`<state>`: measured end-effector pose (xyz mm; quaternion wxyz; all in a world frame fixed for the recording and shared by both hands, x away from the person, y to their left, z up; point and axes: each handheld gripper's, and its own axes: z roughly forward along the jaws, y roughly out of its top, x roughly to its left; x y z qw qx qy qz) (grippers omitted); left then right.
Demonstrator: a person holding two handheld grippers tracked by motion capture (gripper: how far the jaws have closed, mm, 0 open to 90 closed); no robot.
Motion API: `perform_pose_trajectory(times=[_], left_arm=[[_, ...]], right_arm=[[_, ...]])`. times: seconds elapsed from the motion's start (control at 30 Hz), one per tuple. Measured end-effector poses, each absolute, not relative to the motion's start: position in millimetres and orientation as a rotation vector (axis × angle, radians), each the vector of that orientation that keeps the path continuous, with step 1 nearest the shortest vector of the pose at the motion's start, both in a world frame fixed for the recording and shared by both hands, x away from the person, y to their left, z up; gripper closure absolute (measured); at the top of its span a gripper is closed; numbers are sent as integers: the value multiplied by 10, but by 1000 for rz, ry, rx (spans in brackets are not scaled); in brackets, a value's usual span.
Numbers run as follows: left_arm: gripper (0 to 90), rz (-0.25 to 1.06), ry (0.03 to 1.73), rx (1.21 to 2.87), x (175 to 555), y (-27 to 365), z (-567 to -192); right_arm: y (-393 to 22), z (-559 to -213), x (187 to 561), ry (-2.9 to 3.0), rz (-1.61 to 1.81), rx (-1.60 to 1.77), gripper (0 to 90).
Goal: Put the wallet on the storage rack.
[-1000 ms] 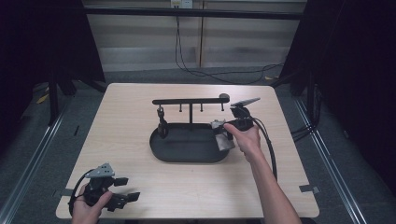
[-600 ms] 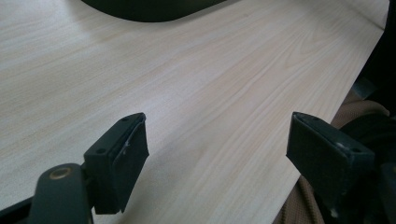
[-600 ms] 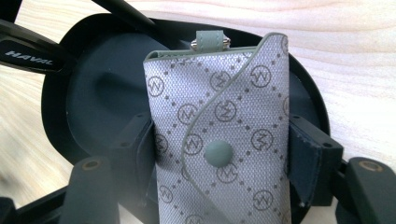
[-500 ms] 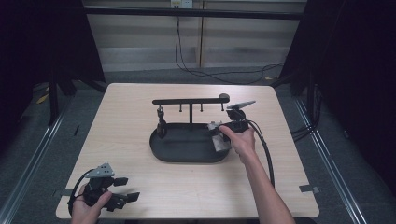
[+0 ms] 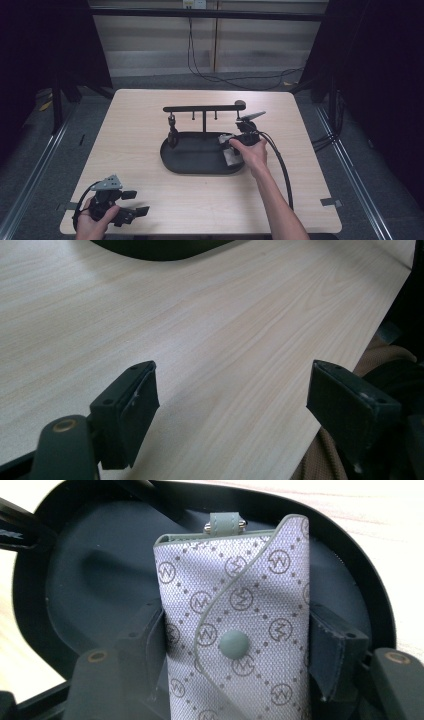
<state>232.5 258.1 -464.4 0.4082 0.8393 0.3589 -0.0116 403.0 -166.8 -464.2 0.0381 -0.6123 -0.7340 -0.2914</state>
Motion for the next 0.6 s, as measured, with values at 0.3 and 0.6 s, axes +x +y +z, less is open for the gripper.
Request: perform_pose_trajectory(times=[0.3, 0.6], left_arm=[[205, -17, 912, 2121, 2323, 2579, -4642], [206, -14, 909, 2118, 2316, 2579, -4638]], right_arm=[[-1619, -4718, 4033, -2280, -861, -1916, 313], [-1589, -4752, 4042, -2289, -837, -1938, 287]])
